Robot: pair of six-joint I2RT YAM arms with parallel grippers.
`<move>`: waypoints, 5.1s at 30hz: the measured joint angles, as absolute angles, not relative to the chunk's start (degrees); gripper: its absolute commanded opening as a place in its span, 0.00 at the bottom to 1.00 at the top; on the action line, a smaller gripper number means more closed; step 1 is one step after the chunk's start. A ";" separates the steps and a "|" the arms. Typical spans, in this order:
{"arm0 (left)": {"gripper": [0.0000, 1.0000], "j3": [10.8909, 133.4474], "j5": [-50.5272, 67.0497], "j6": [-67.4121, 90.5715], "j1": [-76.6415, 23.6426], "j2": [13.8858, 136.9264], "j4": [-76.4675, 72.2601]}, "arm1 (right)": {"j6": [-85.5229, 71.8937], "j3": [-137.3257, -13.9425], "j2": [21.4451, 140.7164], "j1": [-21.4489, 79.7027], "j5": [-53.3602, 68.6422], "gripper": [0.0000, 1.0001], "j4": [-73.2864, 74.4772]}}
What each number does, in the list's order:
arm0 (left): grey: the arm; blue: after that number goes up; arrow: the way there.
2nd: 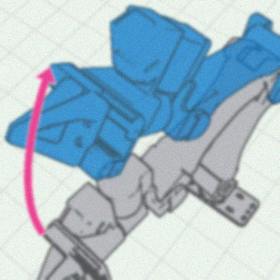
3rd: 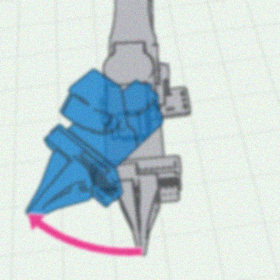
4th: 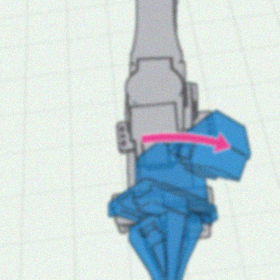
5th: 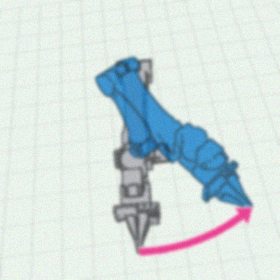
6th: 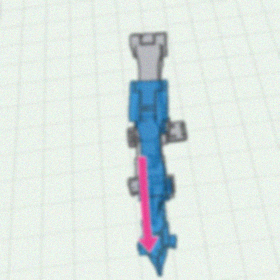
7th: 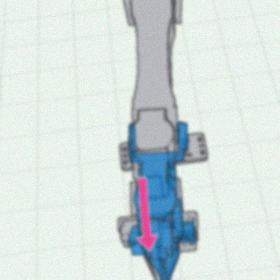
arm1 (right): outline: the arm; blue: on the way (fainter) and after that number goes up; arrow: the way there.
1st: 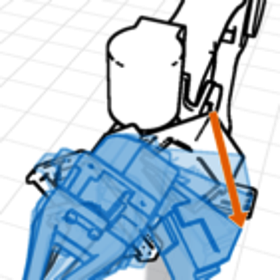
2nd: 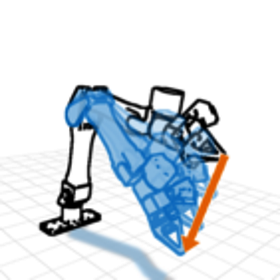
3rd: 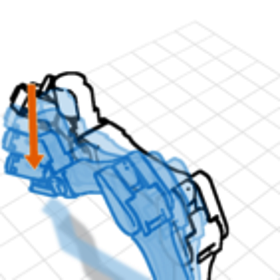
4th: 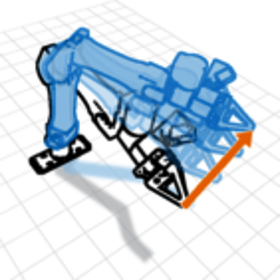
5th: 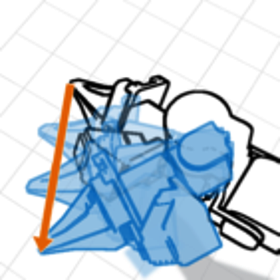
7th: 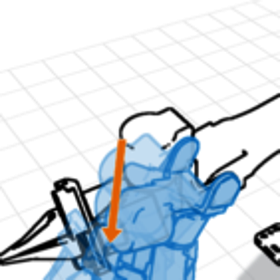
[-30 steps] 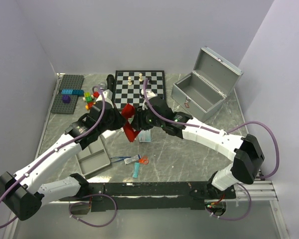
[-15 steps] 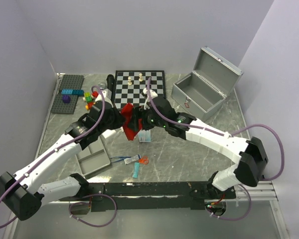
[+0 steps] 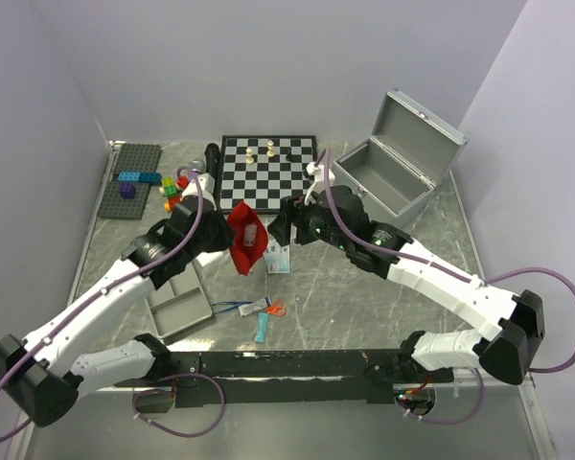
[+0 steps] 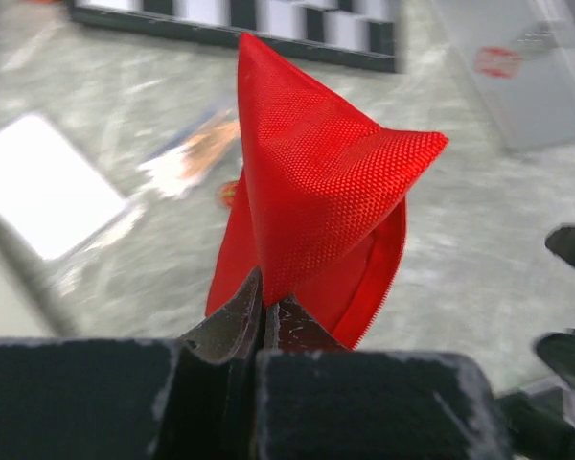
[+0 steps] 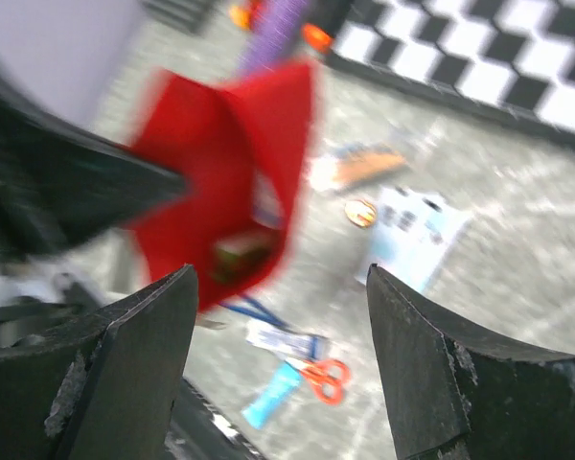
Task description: Organize the medicine kit
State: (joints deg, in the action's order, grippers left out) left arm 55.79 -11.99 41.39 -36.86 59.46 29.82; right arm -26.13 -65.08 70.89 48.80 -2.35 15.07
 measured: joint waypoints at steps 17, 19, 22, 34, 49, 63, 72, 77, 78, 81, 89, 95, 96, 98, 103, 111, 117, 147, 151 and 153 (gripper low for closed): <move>0.01 64.36 -25.39 42.70 -24.58 54.08 48.97 | -25.63 -70.81 100.55 45.01 6.63 0.66 14.83; 0.01 64.36 -25.74 42.68 -24.23 53.82 49.58 | -25.65 -73.19 103.00 45.01 7.49 0.62 14.55; 0.01 64.36 -26.02 42.54 -23.83 53.43 50.11 | -25.65 -75.99 105.60 45.25 8.56 0.59 14.57; 0.01 62.83 -26.30 41.56 -23.64 51.86 50.37 | -25.26 -84.58 116.20 46.63 8.71 0.55 18.13; 0.01 61.84 -25.30 41.08 -23.64 51.62 50.00 | -25.21 -86.17 119.17 46.63 5.93 0.58 22.33; 0.01 61.08 -24.86 41.06 -23.64 51.20 49.93 | -22.59 -87.81 120.29 49.69 0.19 0.58 23.64; 0.01 60.31 -24.27 41.10 -23.64 51.18 48.93 | -21.54 -85.95 119.68 51.53 -4.49 0.55 21.96; 0.01 60.10 -23.81 41.12 -23.64 51.18 48.64 | -21.34 -84.97 119.09 52.29 -6.83 0.63 21.41; 0.01 60.10 -23.79 41.12 -23.64 51.18 48.60 | -21.34 -84.55 118.83 52.42 -7.27 0.64 21.41; 0.01 60.10 -23.77 41.12 -23.64 51.18 48.18 | -21.34 -83.24 117.91 52.88 -8.45 0.66 21.45; 0.01 60.07 -23.33 41.17 -23.64 51.18 47.83 | -21.32 -81.93 117.03 54.15 -11.57 0.65 22.44; 0.01 59.99 -23.22 41.17 -23.64 51.18 47.83 | -21.21 -81.14 116.25 55.20 -13.89 0.68 23.14; 0.01 59.99 -23.22 41.17 -23.64 51.18 47.81 | -21.10 -81.08 116.07 55.46 -14.24 0.69 23.44; 0.01 59.99 -23.20 41.17 -23.64 51.18 47.81 | -20.93 -81.08 115.83 56.14 -14.76 0.69 23.83; 0.01 59.59 -23.18 41.17 -23.64 51.11 47.64 | -20.51 -81.08 115.22 57.25 -15.22 0.70 24.08; 0.01 58.76 -22.68 41.17 -23.64 51.09 47.44 | -20.18 -81.23 115.24 57.43 -14.20 0.65 24.45; 0.01 58.48 -22.35 41.17 -23.64 50.85 47.42 | -20.05 -82.15 115.77 57.06 -12.78 0.60 24.62; 0.01 58.08 -21.50 41.04 -23.64 50.72 46.74 | -20.12 -82.74 117.38 54.22 -10.70 0.25 23.31; 0.01 56.93 -17.67 39.94 -23.64 51.11 44.75 | -20.88 -77.78 113.30 54.11 -10.35 0.24 22.24; 0.01 56.25 -15.55 39.55 -23.64 51.44 43.62 | -21.39 -74.22 109.10 54.11 -10.15 0.23 22.44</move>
State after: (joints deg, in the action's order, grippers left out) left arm 56.25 -15.55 39.55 -23.64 51.44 43.62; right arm -21.39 -74.22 109.10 54.11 -10.15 22.44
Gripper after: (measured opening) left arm 0.025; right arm 0.358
